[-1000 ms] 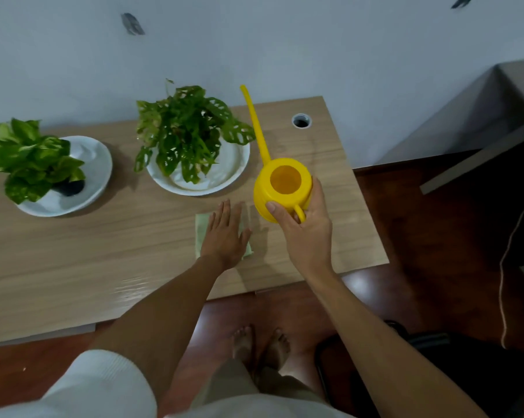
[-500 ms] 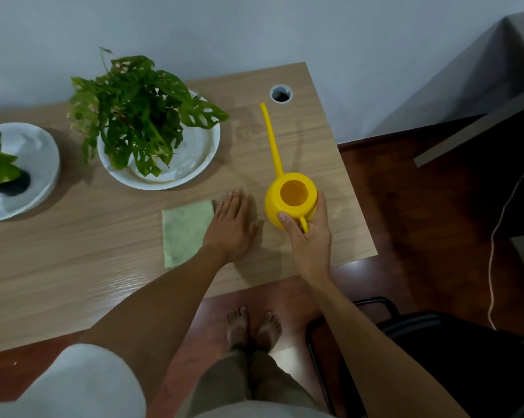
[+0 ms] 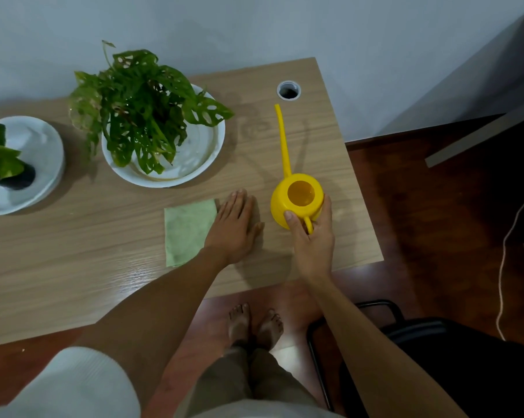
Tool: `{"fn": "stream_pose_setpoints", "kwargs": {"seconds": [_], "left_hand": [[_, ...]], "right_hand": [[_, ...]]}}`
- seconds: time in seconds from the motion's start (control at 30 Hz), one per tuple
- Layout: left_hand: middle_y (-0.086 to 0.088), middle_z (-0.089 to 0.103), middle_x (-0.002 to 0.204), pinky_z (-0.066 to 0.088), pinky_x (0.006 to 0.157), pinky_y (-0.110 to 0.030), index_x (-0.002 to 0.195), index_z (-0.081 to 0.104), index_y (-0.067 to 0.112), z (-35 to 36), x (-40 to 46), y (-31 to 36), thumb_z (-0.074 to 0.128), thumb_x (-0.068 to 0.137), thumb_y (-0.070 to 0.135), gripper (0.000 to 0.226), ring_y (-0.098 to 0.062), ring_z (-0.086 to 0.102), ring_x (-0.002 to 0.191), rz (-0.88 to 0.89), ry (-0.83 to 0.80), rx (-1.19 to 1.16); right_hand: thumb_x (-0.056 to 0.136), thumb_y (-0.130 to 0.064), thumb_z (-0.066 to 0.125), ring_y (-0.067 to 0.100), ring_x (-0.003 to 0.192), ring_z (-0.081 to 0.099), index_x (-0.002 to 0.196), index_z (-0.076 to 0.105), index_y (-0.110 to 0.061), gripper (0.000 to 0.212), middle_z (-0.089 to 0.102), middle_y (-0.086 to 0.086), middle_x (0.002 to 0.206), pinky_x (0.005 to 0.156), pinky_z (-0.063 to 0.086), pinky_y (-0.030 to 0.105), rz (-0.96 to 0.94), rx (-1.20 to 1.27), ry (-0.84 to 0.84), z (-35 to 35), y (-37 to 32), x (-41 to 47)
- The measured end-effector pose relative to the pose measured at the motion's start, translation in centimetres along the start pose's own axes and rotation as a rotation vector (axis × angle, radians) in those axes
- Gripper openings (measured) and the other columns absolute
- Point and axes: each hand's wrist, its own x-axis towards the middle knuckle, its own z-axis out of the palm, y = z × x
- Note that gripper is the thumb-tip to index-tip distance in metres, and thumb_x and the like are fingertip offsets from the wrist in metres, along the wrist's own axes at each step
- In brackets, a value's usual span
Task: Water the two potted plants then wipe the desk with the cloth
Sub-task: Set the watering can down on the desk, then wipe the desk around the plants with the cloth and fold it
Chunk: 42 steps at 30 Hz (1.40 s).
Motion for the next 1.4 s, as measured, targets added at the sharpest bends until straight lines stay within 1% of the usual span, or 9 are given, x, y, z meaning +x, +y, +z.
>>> {"fn": "stream_pose_setpoints", "kwargs": {"seconds": [0.27, 0.37, 0.6, 0.73, 0.87, 0.93, 1.03, 1.2, 1.4], "left_hand": [[-0.015, 0.047, 0.156, 0.032, 0.123, -0.044, 0.152, 0.044, 0.008, -3.1, -2.0, -1.5, 0.048, 0.106, 0.032, 0.052, -0.031, 0.039, 0.148, -0.029, 0.208, -0.155], [-0.014, 0.059, 0.139, 0.045, 0.111, -0.046, 0.138, 0.058, 0.005, -4.6, -3.6, -3.3, 0.056, 0.101, 0.021, 0.041, -0.035, 0.055, 0.128, -0.098, 0.301, -0.132], [-0.006, 0.058, 0.134, 0.056, 0.09, -0.047, 0.133, 0.062, 0.01, -7.4, -7.3, -8.2, 0.06, 0.097, 0.019, 0.037, -0.033, 0.065, 0.11, -0.304, 0.318, -0.21], [-0.01, 0.058, 0.13, 0.052, 0.096, -0.042, 0.129, 0.063, 0.015, -8.5, -7.5, -11.0, 0.064, 0.092, 0.024, 0.038, -0.032, 0.061, 0.116, -0.454, 0.185, -0.317], [-0.009, 0.063, 0.097, 0.049, 0.077, -0.037, 0.08, 0.053, 0.029, -9.2, -6.5, -12.8, 0.064, 0.078, 0.029, 0.012, -0.032, 0.062, 0.099, -0.508, 0.065, -0.434], [-0.008, 0.068, 0.097, 0.051, 0.081, -0.037, 0.091, 0.064, 0.025, -9.7, -5.9, -13.4, 0.071, 0.078, 0.025, 0.015, -0.028, 0.063, 0.098, -0.521, 0.063, -0.511], [0.002, 0.069, 0.101, 0.049, 0.08, -0.027, 0.109, 0.068, 0.024, -9.9, -4.7, -14.1, 0.078, 0.079, 0.018, 0.032, -0.019, 0.064, 0.099, -0.57, 0.022, -0.625], [0.009, 0.065, 0.087, 0.044, 0.075, -0.019, 0.091, 0.074, 0.018, -10.2, -3.8, -14.9, 0.076, 0.08, 0.009, 0.014, -0.013, 0.059, 0.09, -0.575, -0.044, -0.725], [-0.003, 0.056, 0.056, 0.036, 0.041, -0.02, 0.078, 0.059, 0.015, -12.8, -5.0, -16.0, 0.075, 0.085, 0.009, 0.019, -0.011, 0.047, 0.042, -0.495, -0.287, -0.957]], "right_hand": [[0.077, -0.07, 0.074, 0.025, 0.11, 0.062, 0.153, 0.04, -0.021, 0.097, 0.066, 0.003, 0.109, 0.104, 0.046, 0.045, 0.06, -0.36, 0.225, -0.3, -1.1, -1.2], [0.082, -0.052, 0.078, 0.025, 0.105, 0.057, 0.14, 0.052, -0.008, 0.077, 0.058, 0.003, 0.109, 0.098, 0.042, 0.041, -0.213, -0.347, 0.264, 0.7, -2.4, -2.6], [0.096, -0.022, 0.07, 0.009, 0.085, 0.052, 0.133, 0.061, -0.009, 0.04, 0.056, -0.004, 0.103, 0.082, 0.049, 0.029, -0.413, -0.309, -0.276, 7.6, -4.8, -3.1], [0.099, -0.02, 0.064, 0.029, 0.11, 0.062, 0.143, 0.054, -0.008, 0.046, 0.061, 0.012, 0.124, 0.095, 0.052, 0.046, -0.296, -0.537, -0.535, 12.1, -3.6, -1.6], [0.1, -0.01, 0.06, 0.034, 0.143, 0.044, 0.156, 0.039, -0.003, 0.06, 0.048, 0.019, 0.153, 0.117, 0.036, 0.039, -0.188, -0.772, -0.658, 15.1, -2.8, 0.0], [0.096, -0.009, 0.061, 0.033, 0.148, 0.039, 0.159, 0.037, -0.007, 0.067, 0.044, 0.015, 0.159, 0.121, 0.03, 0.038, -0.208, -0.847, -0.699, 16.2, -2.2, 0.7], [0.088, -0.019, 0.067, 0.033, 0.141, 0.041, 0.152, 0.046, -0.021, 0.067, 0.05, 0.007, 0.149, 0.115, 0.034, 0.042, -0.179, -0.98, -0.691, 17.4, -2.3, 1.8], [0.079, -0.028, 0.079, 0.031, 0.128, 0.053, 0.129, 0.063, -0.016, 0.054, 0.058, 0.011, 0.134, 0.101, 0.043, 0.037, 0.054, -1.004, -0.733, 19.1, -3.5, 3.5], [0.077, -0.003, 0.077, 0.019, 0.082, 0.058, 0.099, 0.063, -0.009, 0.027, 0.062, 0.004, 0.096, 0.058, 0.043, 0.026, 0.139, -0.823, -0.813, 18.0, -5.5, 3.9]]}}
